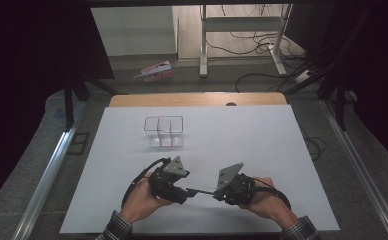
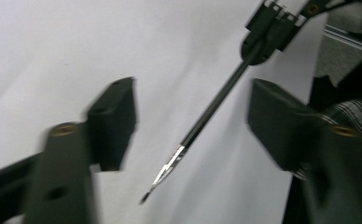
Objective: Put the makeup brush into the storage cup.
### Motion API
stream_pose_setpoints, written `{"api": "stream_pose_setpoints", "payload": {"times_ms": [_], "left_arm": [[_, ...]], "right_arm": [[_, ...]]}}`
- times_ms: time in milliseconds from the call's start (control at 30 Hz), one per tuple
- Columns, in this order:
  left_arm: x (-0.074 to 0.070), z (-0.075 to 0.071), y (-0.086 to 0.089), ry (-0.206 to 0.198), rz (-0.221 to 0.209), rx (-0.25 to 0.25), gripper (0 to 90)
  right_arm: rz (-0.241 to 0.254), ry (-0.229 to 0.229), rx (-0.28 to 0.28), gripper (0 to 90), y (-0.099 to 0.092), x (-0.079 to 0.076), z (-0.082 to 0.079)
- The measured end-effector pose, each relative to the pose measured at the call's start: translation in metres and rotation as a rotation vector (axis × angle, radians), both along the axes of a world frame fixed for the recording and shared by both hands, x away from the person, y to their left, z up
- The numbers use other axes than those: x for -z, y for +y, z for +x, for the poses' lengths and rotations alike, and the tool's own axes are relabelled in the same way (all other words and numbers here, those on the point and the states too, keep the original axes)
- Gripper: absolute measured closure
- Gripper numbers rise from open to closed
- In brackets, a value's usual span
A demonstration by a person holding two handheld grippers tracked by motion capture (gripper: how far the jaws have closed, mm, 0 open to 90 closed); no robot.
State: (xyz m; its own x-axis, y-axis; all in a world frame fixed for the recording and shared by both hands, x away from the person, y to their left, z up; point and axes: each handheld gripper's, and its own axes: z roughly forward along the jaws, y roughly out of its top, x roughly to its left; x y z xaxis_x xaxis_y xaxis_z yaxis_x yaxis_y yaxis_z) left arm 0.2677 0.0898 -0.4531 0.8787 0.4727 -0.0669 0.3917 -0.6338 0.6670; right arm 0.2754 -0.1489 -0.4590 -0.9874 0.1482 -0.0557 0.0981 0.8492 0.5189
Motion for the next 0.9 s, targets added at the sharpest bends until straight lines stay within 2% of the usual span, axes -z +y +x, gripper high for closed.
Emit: {"api": "stream_pose_setpoints", "payload": {"times_ms": [67,167,267,333,433,567,833,900], "left_arm": [[0.000,0.000,0.001,-0.001,0.000,-0.037,14.6],[0.001,0.000,0.007,0.006,-0.013,-0.067,7.0],[0.001,0.000,0.012,0.023,-0.029,-0.089,3.2],[0.001,0.000,0.016,0.032,-0.035,-0.106,2.6],[0.000,-0.001,0.020,0.034,-0.020,-0.112,0.0],[0.001,-0.002,0.030,0.049,-0.058,-0.140,0.0],[0.005,-0.002,0.042,0.037,-0.089,-0.150,0.5],[0.007,0.000,0.046,0.040,-0.111,-0.151,0.7]], "right_arm": [[0.004,0.008,0.007,84.7,0.000,0.001,0.000],[-0.004,0.000,0.022,84.6,-0.001,0.001,0.000],[0.000,0.000,0.038,84.6,-0.003,0.001,0.001],[0.002,-0.001,0.050,84.7,-0.005,0.001,0.002],[0.005,-0.005,0.072,84.6,-0.008,0.001,0.002],[0.009,-0.011,0.104,84.6,-0.013,0.001,0.003],[0.019,-0.018,0.171,84.6,-0.020,0.000,0.003],[0.023,-0.020,0.179,84.5,-0.022,-0.001,0.002]]}}
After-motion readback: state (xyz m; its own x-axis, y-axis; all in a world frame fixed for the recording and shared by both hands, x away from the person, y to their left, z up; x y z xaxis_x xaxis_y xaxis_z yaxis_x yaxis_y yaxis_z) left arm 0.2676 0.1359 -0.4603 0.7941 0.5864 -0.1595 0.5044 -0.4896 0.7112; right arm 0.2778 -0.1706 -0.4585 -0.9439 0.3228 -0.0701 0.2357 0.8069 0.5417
